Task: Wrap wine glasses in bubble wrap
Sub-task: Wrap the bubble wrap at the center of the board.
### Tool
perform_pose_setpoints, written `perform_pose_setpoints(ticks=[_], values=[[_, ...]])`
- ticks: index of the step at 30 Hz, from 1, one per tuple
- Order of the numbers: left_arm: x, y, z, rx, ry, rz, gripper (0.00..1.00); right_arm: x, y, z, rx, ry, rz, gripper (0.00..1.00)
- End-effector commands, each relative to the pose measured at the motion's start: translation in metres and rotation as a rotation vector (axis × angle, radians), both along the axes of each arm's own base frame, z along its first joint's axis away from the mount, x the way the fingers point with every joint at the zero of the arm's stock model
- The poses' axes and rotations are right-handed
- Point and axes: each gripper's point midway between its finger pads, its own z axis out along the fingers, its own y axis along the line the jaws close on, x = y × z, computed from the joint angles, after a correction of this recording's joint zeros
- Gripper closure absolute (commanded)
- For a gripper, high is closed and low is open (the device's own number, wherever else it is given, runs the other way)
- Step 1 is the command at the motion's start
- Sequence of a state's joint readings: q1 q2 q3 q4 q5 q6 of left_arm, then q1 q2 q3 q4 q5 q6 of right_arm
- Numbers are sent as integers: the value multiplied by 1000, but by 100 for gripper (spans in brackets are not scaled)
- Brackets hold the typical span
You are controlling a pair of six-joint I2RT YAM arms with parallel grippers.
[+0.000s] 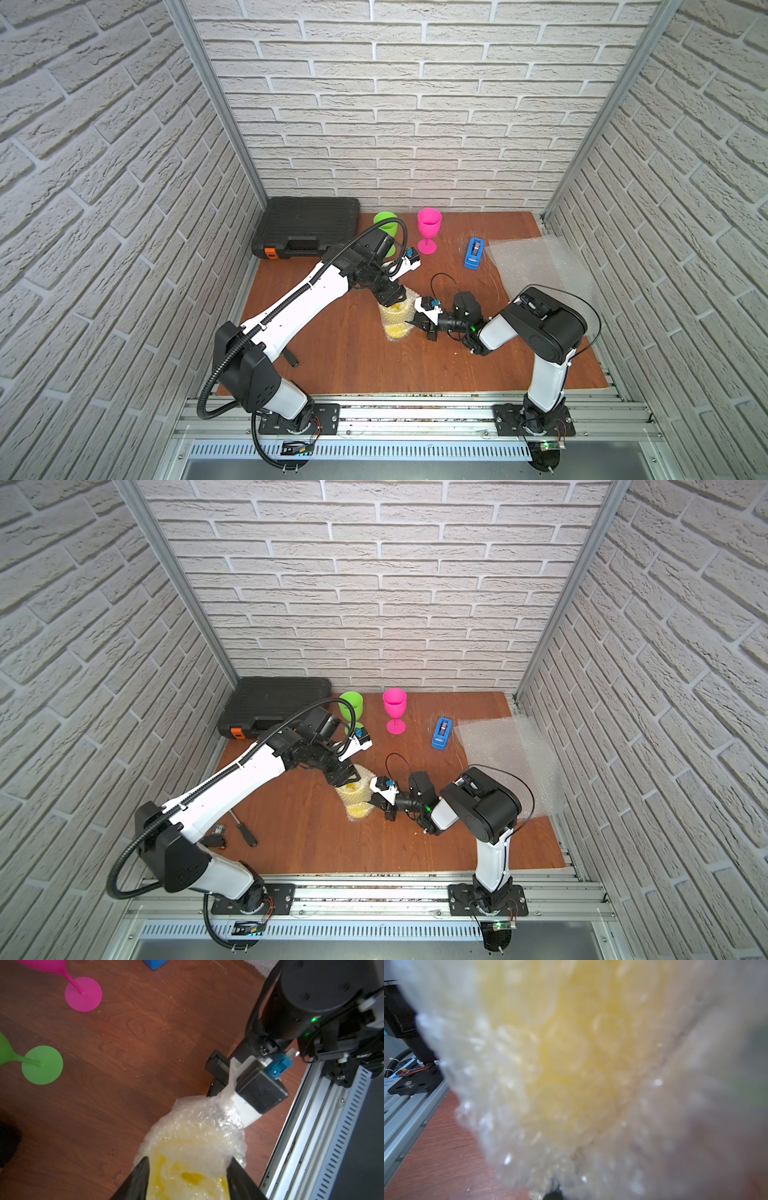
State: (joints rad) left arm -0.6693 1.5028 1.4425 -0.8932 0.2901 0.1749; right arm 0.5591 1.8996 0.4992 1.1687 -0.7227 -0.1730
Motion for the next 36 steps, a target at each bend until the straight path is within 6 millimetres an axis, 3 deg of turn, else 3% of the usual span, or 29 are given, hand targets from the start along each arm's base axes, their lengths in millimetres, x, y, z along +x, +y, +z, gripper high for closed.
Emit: perform_pose_setpoints(ticks=[1,4,11,13,18,23,26,32,36], values=[[-1,-12,9,-41,14,-15,40,2,-5,-6,-30,18,-23,97],[1,-12,-3,-7,40,-15,43,2,-5,-7,-34,23,-26,97],[-22,13,-62,152,184,11,85,5,-7,-9,-46,27,-43,97],[-26,19,-83,187,222,21,91,6,-7,-9,-47,26,-47,97],[-32,22,-135,291,315,12,99,7,-8,-9,-50,25,-56,97],[-35,20,-165,335,336,9,95,8,-9,-9,-50,24,-63,97],[-24,10,-152,294,262,20,91,8,-9,-9,-50,26,-65,97],[-5,0,-65,172,76,42,76,8,-10,-10,-56,29,-72,97],[-10,0,-17,122,27,23,69,9,-11,-11,-60,34,-76,97]])
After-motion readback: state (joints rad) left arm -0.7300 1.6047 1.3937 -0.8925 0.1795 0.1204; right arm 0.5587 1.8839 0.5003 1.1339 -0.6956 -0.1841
